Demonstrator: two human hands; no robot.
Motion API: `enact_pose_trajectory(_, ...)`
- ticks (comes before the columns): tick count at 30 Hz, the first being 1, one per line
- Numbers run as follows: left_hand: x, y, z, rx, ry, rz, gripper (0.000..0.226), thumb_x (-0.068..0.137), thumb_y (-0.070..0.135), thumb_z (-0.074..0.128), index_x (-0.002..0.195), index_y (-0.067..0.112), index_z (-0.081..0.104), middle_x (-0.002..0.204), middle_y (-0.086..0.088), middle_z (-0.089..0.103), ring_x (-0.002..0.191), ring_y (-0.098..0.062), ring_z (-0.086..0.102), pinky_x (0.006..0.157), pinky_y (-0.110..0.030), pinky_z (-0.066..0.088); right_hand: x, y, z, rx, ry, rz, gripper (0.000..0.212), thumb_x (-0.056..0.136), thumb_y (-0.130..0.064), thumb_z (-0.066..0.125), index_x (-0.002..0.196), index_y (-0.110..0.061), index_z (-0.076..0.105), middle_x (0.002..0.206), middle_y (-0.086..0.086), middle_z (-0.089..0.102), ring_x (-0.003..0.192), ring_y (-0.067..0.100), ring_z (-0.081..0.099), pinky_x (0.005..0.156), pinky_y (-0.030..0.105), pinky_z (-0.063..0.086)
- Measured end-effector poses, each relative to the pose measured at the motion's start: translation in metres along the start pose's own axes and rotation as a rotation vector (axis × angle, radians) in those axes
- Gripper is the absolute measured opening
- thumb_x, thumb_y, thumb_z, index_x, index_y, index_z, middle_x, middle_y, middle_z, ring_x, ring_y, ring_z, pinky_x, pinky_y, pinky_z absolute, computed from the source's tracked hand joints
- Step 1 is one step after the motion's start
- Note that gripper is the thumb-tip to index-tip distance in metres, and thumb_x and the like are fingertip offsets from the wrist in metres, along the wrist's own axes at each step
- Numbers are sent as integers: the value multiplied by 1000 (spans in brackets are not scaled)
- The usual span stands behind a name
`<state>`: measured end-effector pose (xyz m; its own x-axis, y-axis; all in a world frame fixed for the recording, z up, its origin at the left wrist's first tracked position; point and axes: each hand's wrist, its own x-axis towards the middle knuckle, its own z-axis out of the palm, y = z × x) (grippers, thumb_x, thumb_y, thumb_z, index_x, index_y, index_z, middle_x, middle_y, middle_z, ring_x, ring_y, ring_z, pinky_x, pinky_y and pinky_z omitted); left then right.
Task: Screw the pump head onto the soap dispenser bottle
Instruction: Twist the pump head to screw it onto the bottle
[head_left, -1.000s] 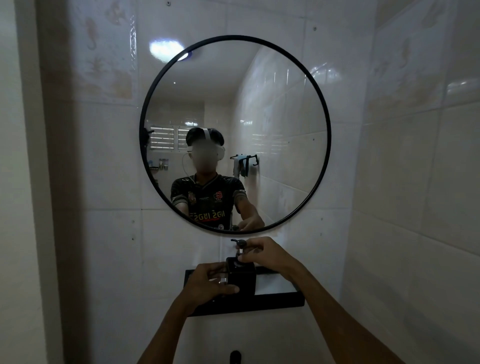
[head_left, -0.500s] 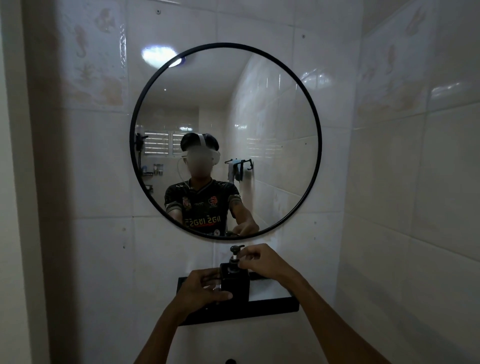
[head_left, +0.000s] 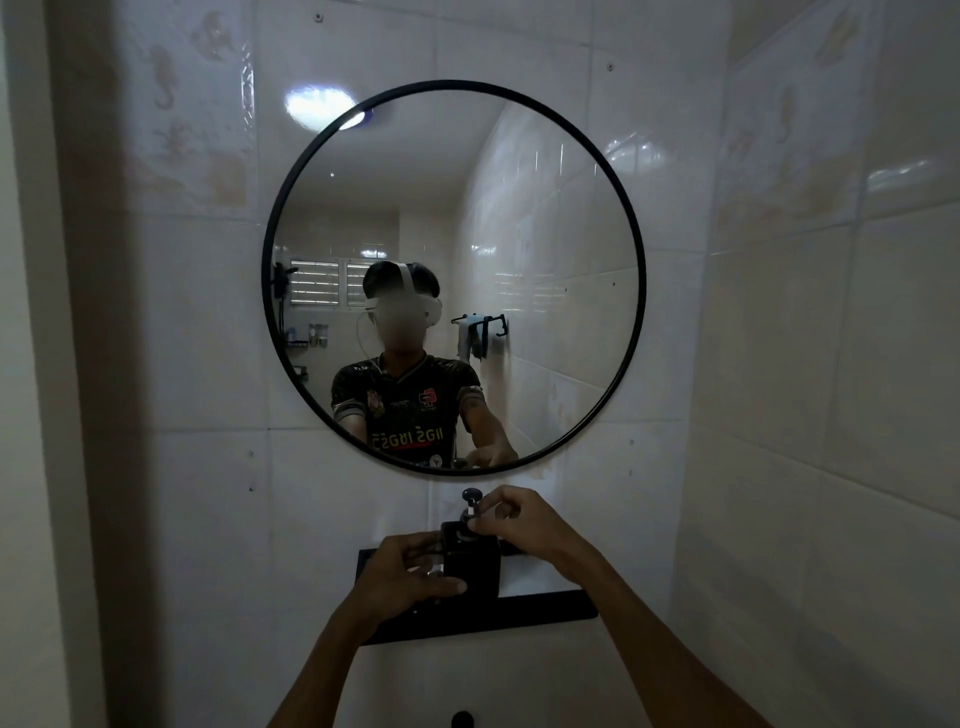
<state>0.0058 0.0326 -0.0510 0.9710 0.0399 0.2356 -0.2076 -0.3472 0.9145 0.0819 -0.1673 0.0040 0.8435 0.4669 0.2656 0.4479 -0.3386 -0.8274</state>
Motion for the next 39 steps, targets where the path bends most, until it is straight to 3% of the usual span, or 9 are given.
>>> enact_pose_trajectory(3, 0, -1, 0, -11, -4, 2, 62, 57, 23, 96, 106, 43, 64, 105, 13, 74, 99, 3, 68, 78, -16, 58, 1, 0, 1, -9, -23, -12, 21, 86, -15, 73, 107, -15, 71, 74, 0, 53, 61, 4, 52, 59, 13, 43)
enact_pose_trajectory(7, 0, -3, 0, -12, -13, 5, 59, 56, 25, 96, 103, 45, 67, 106, 12, 77, 104, -4, 69, 90, -27, 58, 1, 3, 0, -47, -8, -18, 21, 83, -20, 78, 101, -11, 73, 71, -2, 53, 59, 3, 49, 52, 9, 39)
enact_pose_trajectory(12, -1, -1, -1, -22, -19, -1, 60, 54, 28, 97, 100, 48, 66, 106, 20, 75, 103, -1, 69, 83, -21, 58, 2, -1, 1, 69, -44, -12, 19, 89, -15, 69, 108, -12, 72, 82, -1, 68, 71, 1, 64, 64, 8, 49)
enact_pose_trajectory(15, -2, 1, -1, -22, -23, 7, 59, 56, 26, 96, 102, 47, 67, 106, 20, 75, 101, 0, 69, 77, -16, 58, 3, -6, 2, 9, -40, -30, 17, 88, -16, 72, 103, -9, 74, 73, -4, 62, 63, 1, 58, 58, 8, 45)
enact_pose_trajectory(17, -2, 0, -1, -21, -23, 7, 61, 57, 25, 96, 107, 43, 67, 104, 21, 76, 101, 2, 69, 75, -13, 57, 2, -4, 3, -26, -13, -27, 22, 83, -22, 78, 101, -10, 73, 71, -2, 56, 61, 4, 52, 54, 9, 41)
enact_pose_trajectory(21, -1, -4, 0, -19, -16, -5, 75, 58, 24, 95, 126, 26, 63, 115, 8, 74, 109, -6, 67, 92, -26, 56, 2, 1, 4, -23, 1, -52, 28, 83, -22, 78, 109, -12, 72, 76, 2, 53, 61, 4, 49, 54, 10, 40)
enact_pose_trajectory(26, 1, -3, -3, -4, -15, -16, 79, 58, 26, 95, 128, 25, 61, 113, 11, 72, 102, 4, 66, 79, -8, 53, 4, -4, 4, -44, 3, -85, 24, 81, -25, 81, 97, -10, 74, 73, -1, 56, 65, 6, 52, 59, 15, 42)
enact_pose_trajectory(32, 2, -3, -1, -6, -14, -23, 80, 55, 31, 96, 127, 26, 62, 115, 10, 72, 106, -1, 65, 87, -15, 53, 2, -1, 4, 30, -48, -101, 30, 82, -26, 80, 106, -9, 74, 80, 4, 56, 74, 12, 54, 66, 20, 44)
enact_pose_trajectory(39, 0, -3, 1, -11, -7, -35, 68, 56, 26, 96, 115, 37, 64, 98, 23, 74, 94, 13, 66, 73, -6, 53, 4, 5, 14, 24, 67, -73, 26, 72, -35, 87, 79, -20, 67, 67, -8, 55, 64, 6, 53, 61, 18, 43)
